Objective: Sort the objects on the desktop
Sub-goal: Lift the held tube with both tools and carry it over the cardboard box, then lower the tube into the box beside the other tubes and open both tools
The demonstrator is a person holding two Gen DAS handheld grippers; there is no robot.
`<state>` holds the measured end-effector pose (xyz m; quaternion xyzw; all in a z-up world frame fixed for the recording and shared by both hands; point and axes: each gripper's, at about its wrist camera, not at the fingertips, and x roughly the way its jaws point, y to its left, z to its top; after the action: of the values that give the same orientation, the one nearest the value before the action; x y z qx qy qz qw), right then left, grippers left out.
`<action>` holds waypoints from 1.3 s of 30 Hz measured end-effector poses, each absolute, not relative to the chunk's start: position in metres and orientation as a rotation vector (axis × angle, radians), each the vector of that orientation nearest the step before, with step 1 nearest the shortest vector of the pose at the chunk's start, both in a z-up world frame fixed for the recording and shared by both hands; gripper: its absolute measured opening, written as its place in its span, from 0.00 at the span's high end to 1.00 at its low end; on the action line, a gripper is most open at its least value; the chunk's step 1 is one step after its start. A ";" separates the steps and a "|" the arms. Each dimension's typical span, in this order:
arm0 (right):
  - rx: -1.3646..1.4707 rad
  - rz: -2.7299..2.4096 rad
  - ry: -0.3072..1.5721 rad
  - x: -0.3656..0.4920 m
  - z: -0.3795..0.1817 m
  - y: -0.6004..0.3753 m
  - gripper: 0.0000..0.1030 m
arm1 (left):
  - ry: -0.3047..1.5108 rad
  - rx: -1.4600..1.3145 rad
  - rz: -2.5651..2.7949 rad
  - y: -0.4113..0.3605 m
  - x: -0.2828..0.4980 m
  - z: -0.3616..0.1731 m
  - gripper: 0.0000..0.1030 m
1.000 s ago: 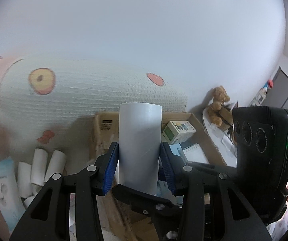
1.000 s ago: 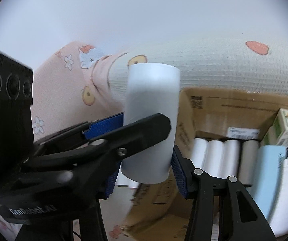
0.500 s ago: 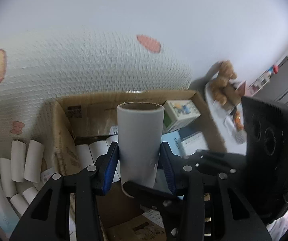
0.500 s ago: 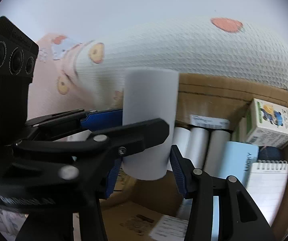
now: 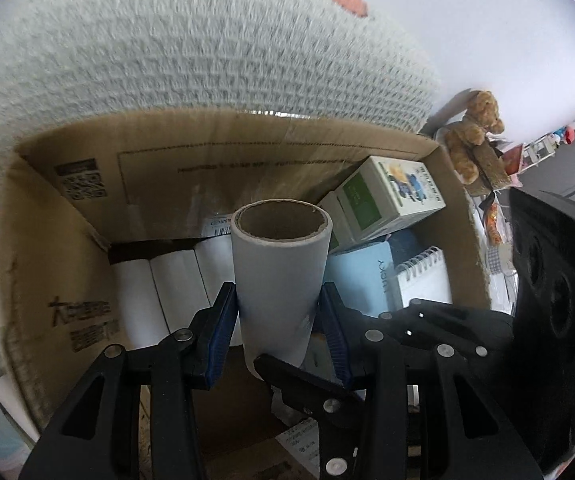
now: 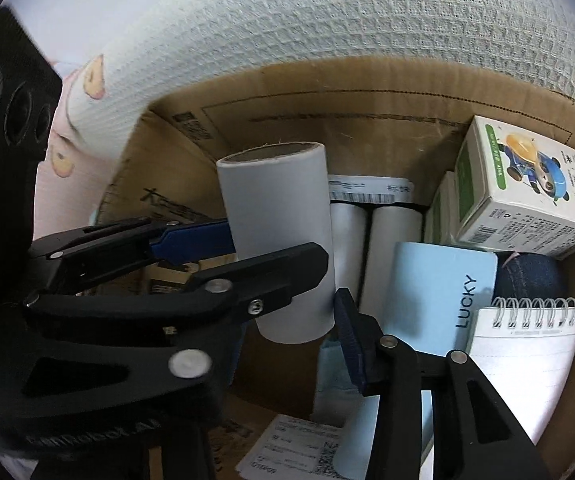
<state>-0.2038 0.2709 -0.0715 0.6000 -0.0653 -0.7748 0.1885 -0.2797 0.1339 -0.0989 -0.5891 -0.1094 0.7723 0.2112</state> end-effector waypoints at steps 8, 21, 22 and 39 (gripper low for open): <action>1.718 -2.201 -0.177 -0.203 -0.077 0.276 0.61 | -0.421 -1.750 2.050 0.138 -0.303 -0.123 0.56; 1.752 -2.198 -0.074 -0.194 -0.083 0.278 0.68 | -0.482 -1.871 1.973 0.140 -0.311 -0.158 0.56; 1.755 -2.199 -0.049 -0.193 -0.083 0.276 0.68 | -0.480 -1.885 1.970 0.140 -0.312 -0.160 0.56; 1.773 -2.200 0.034 -0.183 -0.083 0.278 0.68 | -0.489 -1.857 2.024 0.135 -0.304 -0.145 0.65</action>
<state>-0.1827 0.2780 -0.0826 0.6196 0.0120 -0.7689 0.1573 -0.3037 0.1351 -0.1452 -0.6552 -0.1725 0.7144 0.1748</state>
